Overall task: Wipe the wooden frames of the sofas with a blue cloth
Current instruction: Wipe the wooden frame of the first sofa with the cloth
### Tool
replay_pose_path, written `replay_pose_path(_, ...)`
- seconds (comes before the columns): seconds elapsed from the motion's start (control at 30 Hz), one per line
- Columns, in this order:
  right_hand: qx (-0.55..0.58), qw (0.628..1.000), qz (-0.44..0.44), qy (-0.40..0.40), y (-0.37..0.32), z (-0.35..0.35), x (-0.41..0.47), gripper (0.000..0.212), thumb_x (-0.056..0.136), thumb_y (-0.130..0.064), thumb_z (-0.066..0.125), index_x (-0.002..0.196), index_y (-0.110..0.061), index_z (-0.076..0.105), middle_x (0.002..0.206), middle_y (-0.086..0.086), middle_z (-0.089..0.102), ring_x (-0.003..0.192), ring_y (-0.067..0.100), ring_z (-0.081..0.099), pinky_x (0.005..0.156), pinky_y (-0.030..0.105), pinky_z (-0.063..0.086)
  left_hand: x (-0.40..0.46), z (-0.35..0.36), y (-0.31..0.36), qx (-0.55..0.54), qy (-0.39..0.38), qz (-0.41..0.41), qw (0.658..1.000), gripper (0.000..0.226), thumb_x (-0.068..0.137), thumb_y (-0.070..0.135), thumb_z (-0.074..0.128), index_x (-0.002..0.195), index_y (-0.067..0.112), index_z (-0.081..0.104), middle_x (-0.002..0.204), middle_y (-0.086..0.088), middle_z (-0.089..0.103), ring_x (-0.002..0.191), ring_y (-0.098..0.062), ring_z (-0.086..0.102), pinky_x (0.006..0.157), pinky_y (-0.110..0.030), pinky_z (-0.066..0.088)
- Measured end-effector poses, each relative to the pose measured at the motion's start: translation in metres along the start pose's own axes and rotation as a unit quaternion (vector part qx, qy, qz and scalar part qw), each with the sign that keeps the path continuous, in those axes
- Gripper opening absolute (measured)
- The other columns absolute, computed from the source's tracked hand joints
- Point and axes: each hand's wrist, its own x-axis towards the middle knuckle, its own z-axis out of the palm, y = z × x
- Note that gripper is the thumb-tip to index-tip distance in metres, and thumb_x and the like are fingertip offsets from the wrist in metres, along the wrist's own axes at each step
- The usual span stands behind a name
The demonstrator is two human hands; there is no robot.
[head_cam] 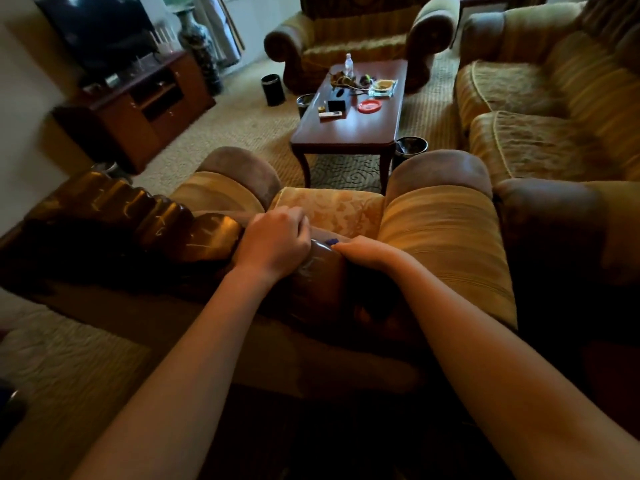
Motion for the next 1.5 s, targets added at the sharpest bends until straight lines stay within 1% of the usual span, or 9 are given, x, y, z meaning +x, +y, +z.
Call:
replay_pose_path(0.2, 0.075, 0.997, -0.015, -0.007, -0.003, 0.002, 0.001, 0.037, 0.093, -0.037, 0.048, 0.116, -0.011, 0.061, 0.115, 0.008, 0.063, 0.097, 0.017, 0.060, 0.085, 0.027, 0.046, 0.002, 0.000, 0.000, -0.092, 0.029, -0.024, 0.995, 0.038, 0.083, 0.027, 0.035, 0.091, 0.007, 0.066, 0.096, -0.010, 0.069, 0.091, -0.026, 0.061, 0.083, -0.041, 0.047)
replay_pose_path(0.37, 0.216, 0.969, -0.119, -0.007, -0.034, -0.002, -0.007, 0.032, 0.094, -0.039, 0.045, 0.107, -0.021, 0.067, 0.101, 0.000, 0.070, 0.090, 0.008, 0.065, 0.080, 0.020, 0.049, 0.001, -0.005, -0.001, -0.187, 0.062, -0.040, 0.980, 0.029, 0.082, 0.020, 0.039, 0.089, 0.009, 0.066, 0.087, -0.005, 0.066, 0.084, -0.019, 0.060, 0.076, -0.030, 0.045)
replay_pose_path(0.57, 0.148, 0.974, -0.170, 0.013, -0.035, 0.001, -0.019, 0.036, 0.096, -0.041, 0.043, 0.096, -0.018, 0.070, 0.095, 0.003, 0.070, 0.090, 0.015, 0.065, 0.086, 0.035, 0.048, -0.004, -0.008, -0.001, -0.249, 0.117, -0.071, 0.959, 0.027, 0.082, 0.016, 0.041, 0.089, 0.006, 0.065, 0.086, -0.001, 0.063, 0.085, -0.015, 0.058, 0.077, -0.027, 0.044)
replay_pose_path(0.67, 0.150, 0.973, -0.166, 0.064, -0.006, 0.006, -0.019, 0.042, 0.097, -0.041, 0.043, 0.082, -0.010, 0.067, 0.081, 0.006, 0.063, 0.078, 0.017, 0.056, 0.077, 0.039, 0.043, -0.003, -0.006, -0.002, -0.248, 0.115, -0.071, 0.959, 0.028, 0.082, 0.016, 0.040, 0.089, 0.006, 0.065, 0.087, 0.000, 0.061, 0.086, -0.015, 0.057, 0.076, -0.026, 0.043)
replay_pose_path(0.87, 0.072, 0.995, -0.067, 0.034, 0.016, 0.003, -0.014, 0.046, 0.100, -0.038, 0.034, 0.110, -0.008, 0.067, 0.113, 0.011, 0.064, 0.104, 0.025, 0.058, 0.098, 0.038, 0.042, 0.000, 0.000, -0.005, -0.231, 0.095, -0.044, 0.967, 0.027, 0.083, 0.017, 0.039, 0.090, 0.008, 0.064, 0.088, 0.000, 0.060, 0.088, -0.015, 0.056, 0.080, -0.027, 0.044)
replay_pose_path(1.03, 0.128, 0.991, -0.025, 0.013, -0.008, 0.005, 0.000, 0.044, 0.098, -0.037, 0.040, 0.124, -0.007, 0.058, 0.121, 0.008, 0.060, 0.103, 0.017, 0.057, 0.085, 0.026, 0.042, 0.004, 0.000, -0.005, -0.234, 0.096, -0.052, 0.966, 0.027, 0.082, 0.018, 0.039, 0.089, 0.010, 0.064, 0.085, 0.002, 0.059, 0.085, -0.013, 0.056, 0.077, -0.026, 0.044)
replay_pose_path(1.17, 0.146, 0.987, -0.067, -0.020, -0.025, 0.002, 0.002, 0.042, 0.097, -0.037, 0.040, 0.121, -0.010, 0.061, 0.114, 0.005, 0.065, 0.092, 0.012, 0.061, 0.072, 0.021, 0.043, 0.005, -0.002, -0.005, -0.238, 0.106, -0.068, 0.963, 0.027, 0.081, 0.019, 0.038, 0.086, 0.012, 0.063, 0.082, 0.001, 0.062, 0.081, -0.013, 0.058, 0.073, -0.026, 0.046)
replay_pose_path(1.37, 0.161, 0.977, -0.141, 0.003, -0.024, 0.000, -0.011, 0.041, 0.098, -0.042, 0.039, 0.110, -0.014, 0.067, 0.109, 0.007, 0.068, 0.101, 0.018, 0.062, 0.096, 0.034, 0.045, 0.001, -0.002, -0.003, -0.234, 0.095, -0.058, 0.966, 0.024, 0.080, 0.018, 0.039, 0.084, 0.014, 0.062, 0.082, 0.001, 0.061, 0.082, -0.016, 0.058, 0.075, -0.028, 0.046)
replay_pose_path(1.5, 0.209, 0.968, -0.140, 0.019, 0.006, 0.000, -0.017, 0.037, 0.097, -0.043, 0.040, 0.097, -0.019, 0.069, 0.106, 0.009, 0.069, 0.102, 0.024, 0.064, 0.099, 0.043, 0.045, 0.000, 0.000, -0.003, -0.224, 0.100, -0.040, 0.969, 0.025, 0.080, 0.016, 0.040, 0.086, 0.011, 0.064, 0.082, 0.002, 0.060, 0.083, -0.014, 0.058, 0.075, -0.027, 0.045)
